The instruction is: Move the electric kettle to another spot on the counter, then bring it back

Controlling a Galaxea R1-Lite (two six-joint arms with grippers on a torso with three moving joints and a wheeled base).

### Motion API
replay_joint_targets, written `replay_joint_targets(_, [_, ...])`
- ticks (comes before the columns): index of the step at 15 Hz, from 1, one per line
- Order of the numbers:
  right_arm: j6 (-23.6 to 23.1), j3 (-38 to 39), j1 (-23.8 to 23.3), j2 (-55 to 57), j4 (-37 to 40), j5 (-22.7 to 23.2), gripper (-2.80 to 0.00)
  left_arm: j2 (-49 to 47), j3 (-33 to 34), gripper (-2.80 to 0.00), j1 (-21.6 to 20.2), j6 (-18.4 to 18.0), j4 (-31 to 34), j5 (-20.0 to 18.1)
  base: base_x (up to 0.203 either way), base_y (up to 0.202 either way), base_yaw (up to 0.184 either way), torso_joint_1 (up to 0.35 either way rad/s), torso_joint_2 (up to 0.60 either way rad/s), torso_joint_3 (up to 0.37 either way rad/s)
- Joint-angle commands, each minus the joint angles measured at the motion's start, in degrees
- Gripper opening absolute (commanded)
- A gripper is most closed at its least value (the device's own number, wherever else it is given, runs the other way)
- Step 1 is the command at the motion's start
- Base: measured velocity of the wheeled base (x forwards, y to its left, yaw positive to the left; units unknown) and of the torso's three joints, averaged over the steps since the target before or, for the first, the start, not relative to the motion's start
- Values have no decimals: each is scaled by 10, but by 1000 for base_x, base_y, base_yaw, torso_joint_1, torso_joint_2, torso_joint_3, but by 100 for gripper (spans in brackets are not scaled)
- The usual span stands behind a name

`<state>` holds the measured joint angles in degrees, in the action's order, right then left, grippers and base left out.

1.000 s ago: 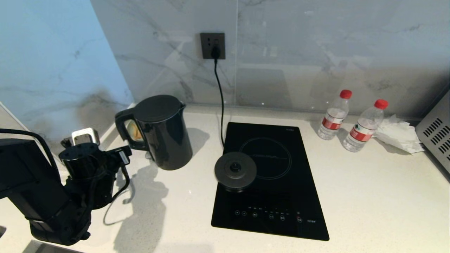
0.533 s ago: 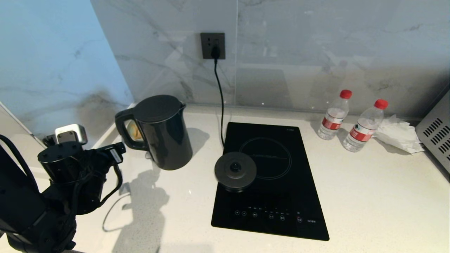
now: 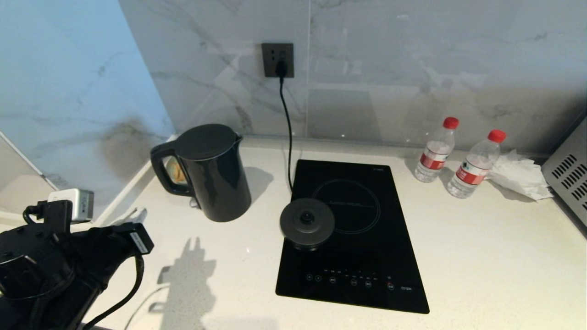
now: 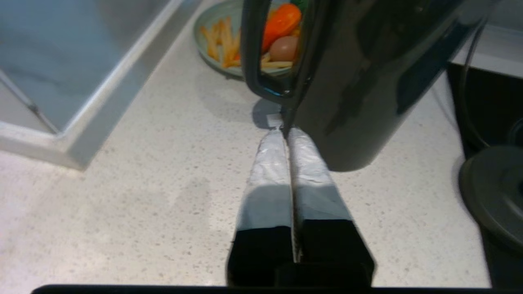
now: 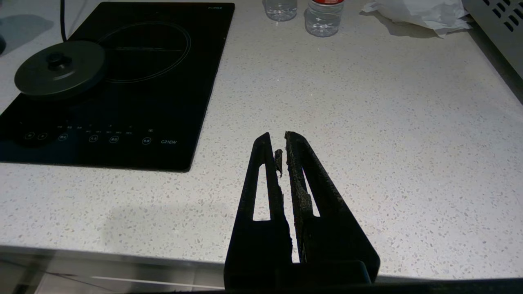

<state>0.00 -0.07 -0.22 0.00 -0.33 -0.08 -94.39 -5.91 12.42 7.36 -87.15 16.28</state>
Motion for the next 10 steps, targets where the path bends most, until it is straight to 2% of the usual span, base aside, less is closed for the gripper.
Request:
replay_joint_targets(1, [0,0,0,0,0,0,-280,61,24,-280,11,1,-4,-2,0,0,0,0,0,0])
replay_joint_targets(3, [0,0,0,0,0,0,-280,115,31,-280,25,1,23,-1,0,0,0,0,0,0])
replay_joint_targets(6, [0,0,0,0,0,0,-280,242,14,-280,36,1,145,-1,0,0,0,0,0,0])
replay_joint_targets(8, [0,0,0,0,0,0,-280,365,-21,-280,50,1,288,-2,0,0,0,0,0,0])
replay_joint_targets(10, [0,0,0,0,0,0,-280,508,-78,-280,78,5,518,-4,0,0,0,0,0,0])
